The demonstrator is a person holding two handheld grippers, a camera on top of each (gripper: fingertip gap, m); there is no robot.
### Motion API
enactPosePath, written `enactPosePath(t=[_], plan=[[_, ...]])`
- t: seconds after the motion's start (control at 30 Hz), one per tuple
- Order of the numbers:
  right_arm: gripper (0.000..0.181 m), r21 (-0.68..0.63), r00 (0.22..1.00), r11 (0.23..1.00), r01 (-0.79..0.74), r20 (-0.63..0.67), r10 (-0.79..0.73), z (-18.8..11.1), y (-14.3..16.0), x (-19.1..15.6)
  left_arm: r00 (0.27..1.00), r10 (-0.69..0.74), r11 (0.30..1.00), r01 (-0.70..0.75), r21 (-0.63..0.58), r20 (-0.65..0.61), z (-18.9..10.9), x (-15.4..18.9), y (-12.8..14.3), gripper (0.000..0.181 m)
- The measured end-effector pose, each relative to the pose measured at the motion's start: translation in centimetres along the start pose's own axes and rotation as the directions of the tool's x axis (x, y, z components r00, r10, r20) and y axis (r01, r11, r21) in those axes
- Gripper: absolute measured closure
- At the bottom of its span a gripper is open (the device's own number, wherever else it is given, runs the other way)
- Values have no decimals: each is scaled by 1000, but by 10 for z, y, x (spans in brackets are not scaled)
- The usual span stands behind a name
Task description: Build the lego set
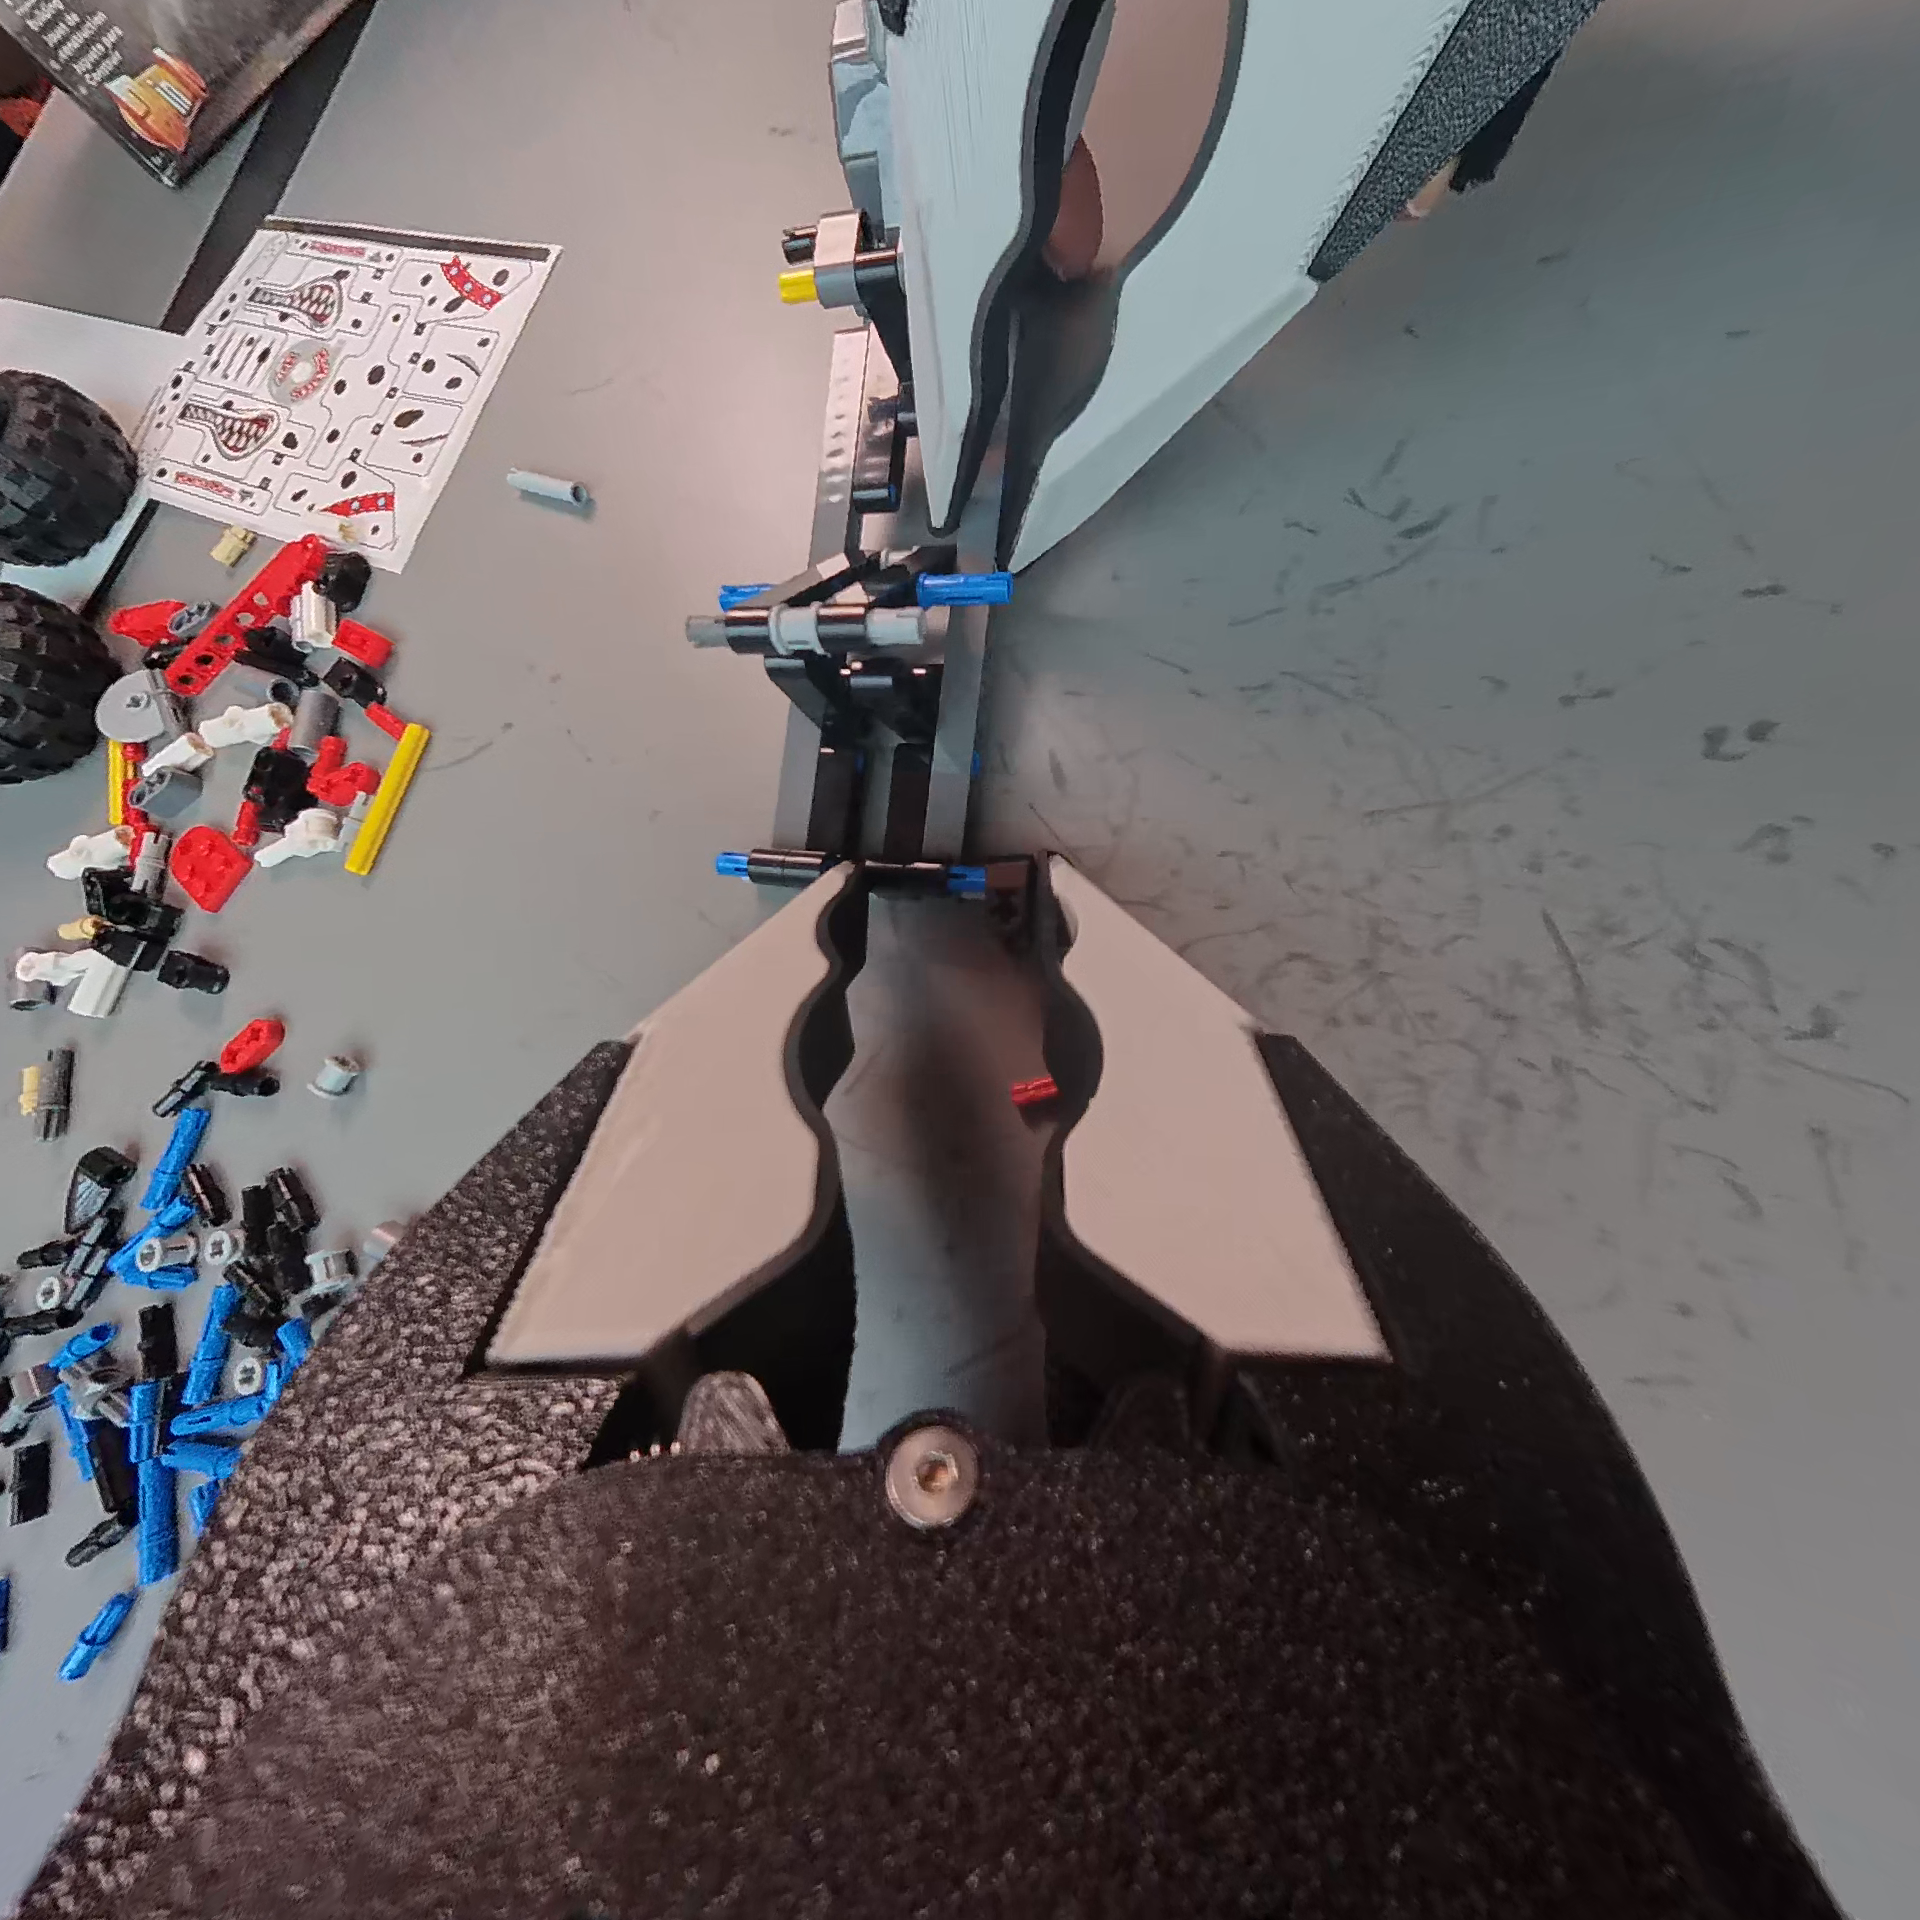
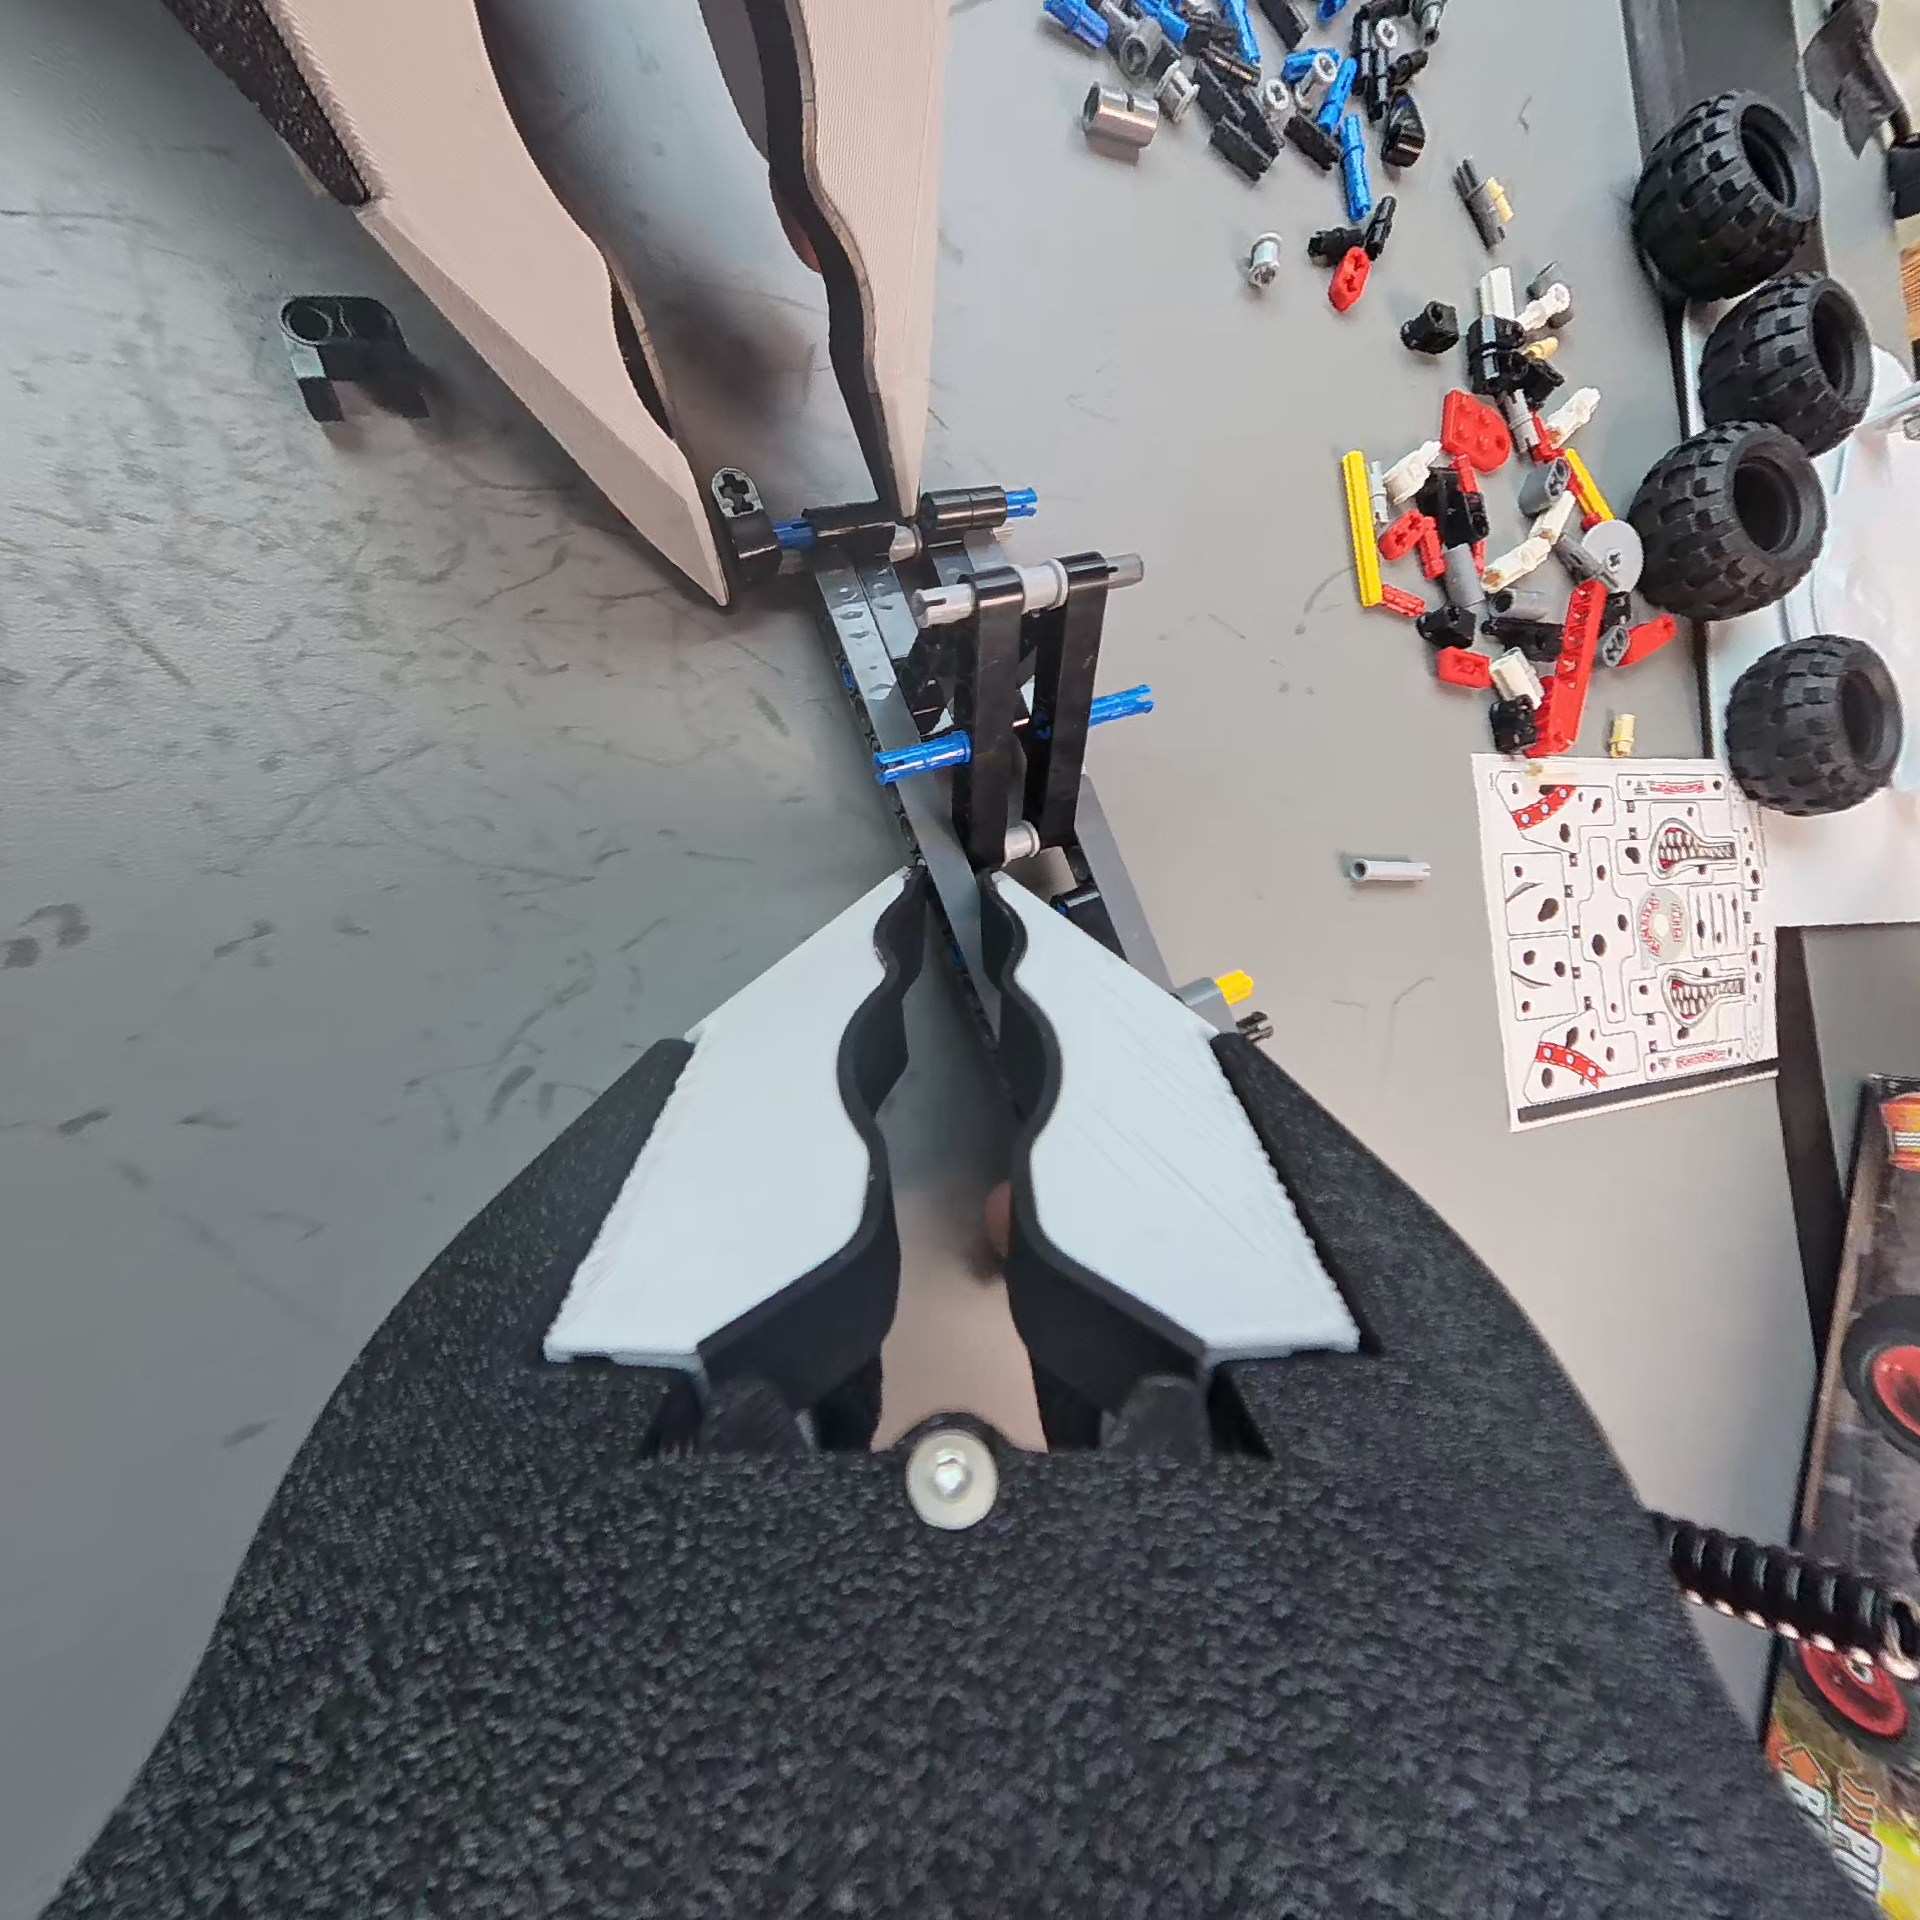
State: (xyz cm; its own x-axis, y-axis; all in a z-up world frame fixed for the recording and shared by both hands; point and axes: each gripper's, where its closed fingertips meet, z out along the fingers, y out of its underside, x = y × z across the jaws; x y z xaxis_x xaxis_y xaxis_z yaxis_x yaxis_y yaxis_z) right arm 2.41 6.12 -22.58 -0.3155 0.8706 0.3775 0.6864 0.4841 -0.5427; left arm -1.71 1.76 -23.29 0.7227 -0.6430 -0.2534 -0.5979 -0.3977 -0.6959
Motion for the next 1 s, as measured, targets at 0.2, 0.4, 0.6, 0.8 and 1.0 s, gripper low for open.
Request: enactPosePath(t=[0.2, 0.4, 0.6, 0.8, 1.0], plan=[[171, 9, 1000, 1000, 5, 2, -5, -1, 0, -1, 998, 68, 997, -68, 22, -12, 0, 1, 0, 148], [172, 12, 1000, 1000, -1, -8, 1, -2, 0, -3, 992, 129, 991, -129, 39, -11, -1, 2, 0, 148], [172, 17, 1000, 1000, -7, -5, 7, -3, 0, -4, 990, 141, 989, -141, 43, -16, -2, 3, 0, 149], [172, 22, 1000, 1000, -2, 2, 2, -3, 0, -4, 993, 103, 994, -100, 44, -65, -2, 4, 0, 149], [172, 23, 1000, 1000, -8, -5, 8, -3, -1, -4, 983, -54, 998, 60, 30, -175, -3, 3, -1, 149]])
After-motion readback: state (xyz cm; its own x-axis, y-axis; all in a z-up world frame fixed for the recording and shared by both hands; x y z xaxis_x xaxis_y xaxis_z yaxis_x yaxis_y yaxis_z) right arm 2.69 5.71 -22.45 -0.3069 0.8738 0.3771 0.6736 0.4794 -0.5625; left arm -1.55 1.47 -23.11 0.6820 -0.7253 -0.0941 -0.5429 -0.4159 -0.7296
